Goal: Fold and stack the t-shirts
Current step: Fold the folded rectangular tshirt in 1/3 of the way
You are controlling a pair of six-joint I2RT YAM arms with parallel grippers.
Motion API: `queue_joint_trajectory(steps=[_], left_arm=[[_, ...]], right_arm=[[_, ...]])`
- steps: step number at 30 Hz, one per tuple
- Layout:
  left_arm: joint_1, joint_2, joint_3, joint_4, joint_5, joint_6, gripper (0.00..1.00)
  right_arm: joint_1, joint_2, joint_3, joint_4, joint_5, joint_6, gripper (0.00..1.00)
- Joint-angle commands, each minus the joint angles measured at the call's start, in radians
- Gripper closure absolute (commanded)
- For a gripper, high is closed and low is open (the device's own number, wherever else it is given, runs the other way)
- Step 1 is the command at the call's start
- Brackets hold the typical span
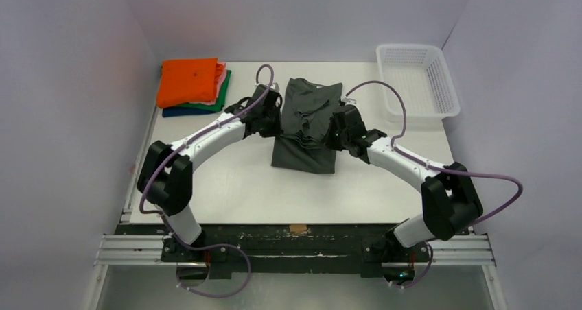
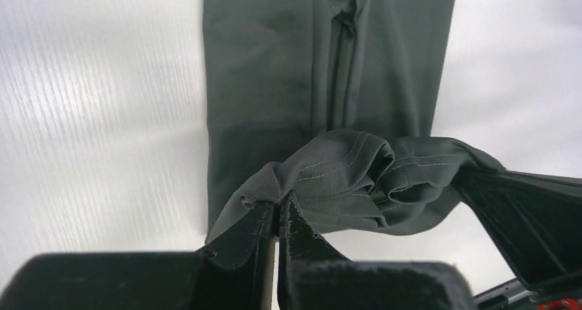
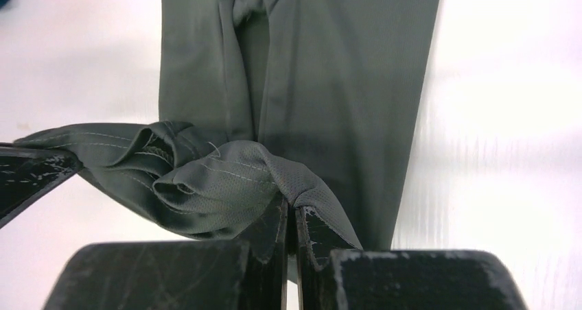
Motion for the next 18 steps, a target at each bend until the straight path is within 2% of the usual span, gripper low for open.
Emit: queue_joint_trajectory(steps=[1,16,18], left_arm=[[0.066,0.087,0.083,0.027,0.083,0.058,1.00],[0.107,0.342,0.361,-0.028,0.166,0.116,1.00],[0.111,0.379,0.396,-0.036,0.169,0.129,0.94]], right_arm=[[-0.037,0.037,0.088,0.056,0.074,-0.038,1.00],[-0.161,0.199,0.159,0.140,0.007,-0.066,1.00],[-0.183,0.210,0.155,0.166,0.000,-0.060,1.00]])
